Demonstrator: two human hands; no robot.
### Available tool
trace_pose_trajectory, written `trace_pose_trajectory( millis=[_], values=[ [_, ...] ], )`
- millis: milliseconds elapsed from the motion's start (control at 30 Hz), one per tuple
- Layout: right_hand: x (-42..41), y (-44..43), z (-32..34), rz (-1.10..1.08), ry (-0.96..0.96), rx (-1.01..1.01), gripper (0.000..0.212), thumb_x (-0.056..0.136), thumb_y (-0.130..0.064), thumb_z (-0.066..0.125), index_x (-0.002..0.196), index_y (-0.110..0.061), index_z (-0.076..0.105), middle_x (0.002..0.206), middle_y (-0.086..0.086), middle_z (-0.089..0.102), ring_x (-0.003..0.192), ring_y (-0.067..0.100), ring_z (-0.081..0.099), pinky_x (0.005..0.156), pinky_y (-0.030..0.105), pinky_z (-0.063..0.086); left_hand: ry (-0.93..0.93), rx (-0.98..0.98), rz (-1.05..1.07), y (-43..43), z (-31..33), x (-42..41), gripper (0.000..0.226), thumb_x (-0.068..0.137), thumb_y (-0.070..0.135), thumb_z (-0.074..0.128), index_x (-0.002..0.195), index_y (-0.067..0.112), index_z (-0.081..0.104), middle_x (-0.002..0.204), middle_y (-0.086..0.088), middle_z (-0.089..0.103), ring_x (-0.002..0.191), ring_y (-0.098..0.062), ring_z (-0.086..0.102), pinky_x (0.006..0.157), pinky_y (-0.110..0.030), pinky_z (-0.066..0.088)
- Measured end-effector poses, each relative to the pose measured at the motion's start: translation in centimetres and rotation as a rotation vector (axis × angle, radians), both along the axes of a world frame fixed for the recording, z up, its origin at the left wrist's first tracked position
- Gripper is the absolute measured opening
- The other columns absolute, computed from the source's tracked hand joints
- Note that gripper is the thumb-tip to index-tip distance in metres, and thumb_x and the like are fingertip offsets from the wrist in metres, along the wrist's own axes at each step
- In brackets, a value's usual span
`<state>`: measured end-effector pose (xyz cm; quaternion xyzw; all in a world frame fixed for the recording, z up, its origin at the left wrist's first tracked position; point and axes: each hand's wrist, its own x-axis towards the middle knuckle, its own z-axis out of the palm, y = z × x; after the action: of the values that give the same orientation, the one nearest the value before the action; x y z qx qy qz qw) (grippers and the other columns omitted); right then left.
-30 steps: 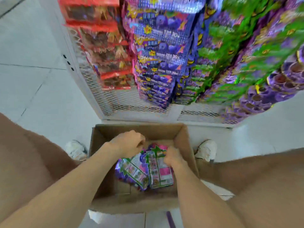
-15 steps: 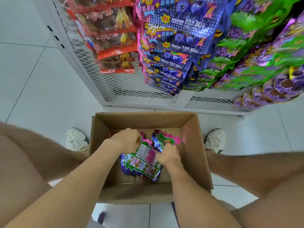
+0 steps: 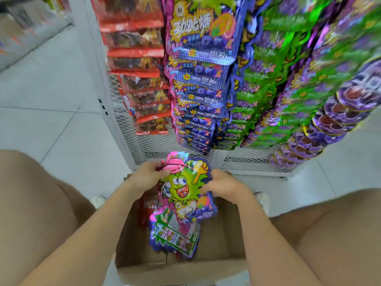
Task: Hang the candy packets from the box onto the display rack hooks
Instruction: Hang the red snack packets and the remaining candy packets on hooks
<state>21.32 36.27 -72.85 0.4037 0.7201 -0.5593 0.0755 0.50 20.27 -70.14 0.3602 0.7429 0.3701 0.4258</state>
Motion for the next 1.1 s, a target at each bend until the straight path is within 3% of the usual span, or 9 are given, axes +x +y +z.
trace_pose_trajectory(
  millis=[67, 200, 300, 467, 600, 733, 933, 1033, 1100],
  values=[
    [0.1, 0.0, 2.1, -0.026, 0.071, 0.019, 0.043, 0.062, -0.029, 0.095, 0.099, -0.02, 0.074, 0.089, -0.003, 0.079, 0.083, 0.013, 0.075, 0.076, 0.033, 0.063, -0.009, 0.069, 0.01, 0.0, 2.5, -0.4, 0.012, 0.1, 0.007, 0.069, 0.097, 0.016, 0.077, 0.084, 0.009, 0.077, 0.087, -0.005, 0.067, 0.078, -0.013, 0.05],
    [-0.4, -0.2, 8.7, -0.096, 0.394, 0.237, 0.042, 0.071, -0.045, 0.09, 0.104, -0.021, 0.079, 0.103, 0.002, 0.08, 0.101, 0.016, 0.076, 0.094, 0.053, 0.059, 0.058, 0.177, -0.103, 0.3, 8.3, -0.5, 0.017, 0.098, 0.028, 0.073, 0.115, 0.024, 0.074, 0.113, -0.013, 0.075, 0.105, -0.027, 0.069, 0.101, -0.044, 0.054],
    [-0.8, -1.2, 15.1, -0.064, 0.488, 0.53, 0.028, 0.088, -0.05, 0.077, 0.104, -0.028, 0.079, 0.1, -0.01, 0.079, 0.097, 0.011, 0.074, 0.087, 0.043, 0.059, 0.181, 0.321, -0.147, 0.9, 13.9, -0.4, 0.017, 0.104, 0.022, 0.067, 0.115, 0.034, 0.071, 0.11, 0.006, 0.073, 0.105, -0.014, 0.066, 0.095, -0.038, 0.053],
    [-1.3, -1.3, 25.8, -0.187, 0.518, 1.014, 0.017, 0.09, -0.041, 0.078, 0.095, -0.025, 0.08, 0.083, -0.012, 0.075, 0.076, 0.013, 0.068, 0.078, 0.035, 0.052, 0.38, 0.549, -0.201, 3.1, 24.4, -0.4, 0.019, 0.101, 0.033, 0.066, 0.119, 0.035, 0.069, 0.113, 0.001, 0.071, 0.111, -0.025, 0.065, 0.102, -0.047, 0.052],
    [-1.8, -0.5, 34.7, -0.298, 0.675, 1.09, 0.031, 0.085, -0.025, 0.085, 0.114, -0.022, 0.076, 0.101, -0.01, 0.077, 0.092, 0.007, 0.071, 0.089, 0.029, 0.056, 0.492, 0.794, -0.104, 6.1, 33.1, -0.1, 0.007, 0.1, 0.02, 0.072, 0.106, 0.022, 0.073, 0.099, -0.01, 0.072, 0.086, -0.013, 0.065, 0.078, -0.024, 0.052],
    [-4.1, 2.6, 41.6, -0.43, 0.726, 1.213, 0.033, 0.08, -0.04, 0.075, 0.104, -0.017, 0.077, 0.091, -0.002, 0.078, 0.09, 0.023, 0.073, 0.085, 0.044, 0.058, 0.594, 0.937, 0.073, 10.0, 39.9, -0.2, 0.043, 0.093, 0.023, 0.076, 0.134, 0.021, 0.065, 0.121, 0.006, 0.07, 0.106, -0.006, 0.067, 0.097, -0.026, 0.052],
    [-7.0, 4.9, 48.3, -0.492, 0.584, 1.278, 0.022, 0.087, -0.046, 0.065, 0.085, -0.024, 0.067, 0.087, -0.004, 0.071, 0.098, 0.029, 0.065, 0.099, 0.047, 0.047, 0.315, 0.906, 0.302, 13.9, 45.4, -0.5, 0.048, 0.089, 0.02, 0.075, 0.136, 0.015, 0.065, 0.124, 0.006, 0.066, 0.111, -0.008, 0.06, 0.084, -0.016, 0.045],
    [-8.3, 5.6, 50.0, -0.484, 0.563, 1.316, 0.038, 0.089, -0.048, 0.058, 0.067, -0.017, 0.053, 0.065, -0.005, 0.054, 0.082, 0.029, 0.055, 0.095, 0.045, 0.047, 0.222, 0.869, 0.299, 14.2, 46.2, -1.0, 0.017, 0.088, 0.029, 0.072, 0.102, 0.021, 0.079, 0.113, 0.006, 0.073, 0.108, -0.015, 0.066, 0.091, -0.028, 0.051],
    [-9.1, 6.1, 50.8, -0.472, 0.591, 1.319, 0.044, 0.092, -0.048, 0.057, 0.064, -0.014, 0.051, 0.06, -0.003, 0.049, 0.076, 0.027, 0.052, 0.087, 0.043, 0.043, 0.132, 0.855, 0.28, 14.3, 46.6, -1.3, 0.024, 0.084, 0.043, 0.073, 0.093, 0.022, 0.08, 0.107, 0.001, 0.079, 0.105, -0.021, 0.074, 0.1, -0.042, 0.057]
  ],
)
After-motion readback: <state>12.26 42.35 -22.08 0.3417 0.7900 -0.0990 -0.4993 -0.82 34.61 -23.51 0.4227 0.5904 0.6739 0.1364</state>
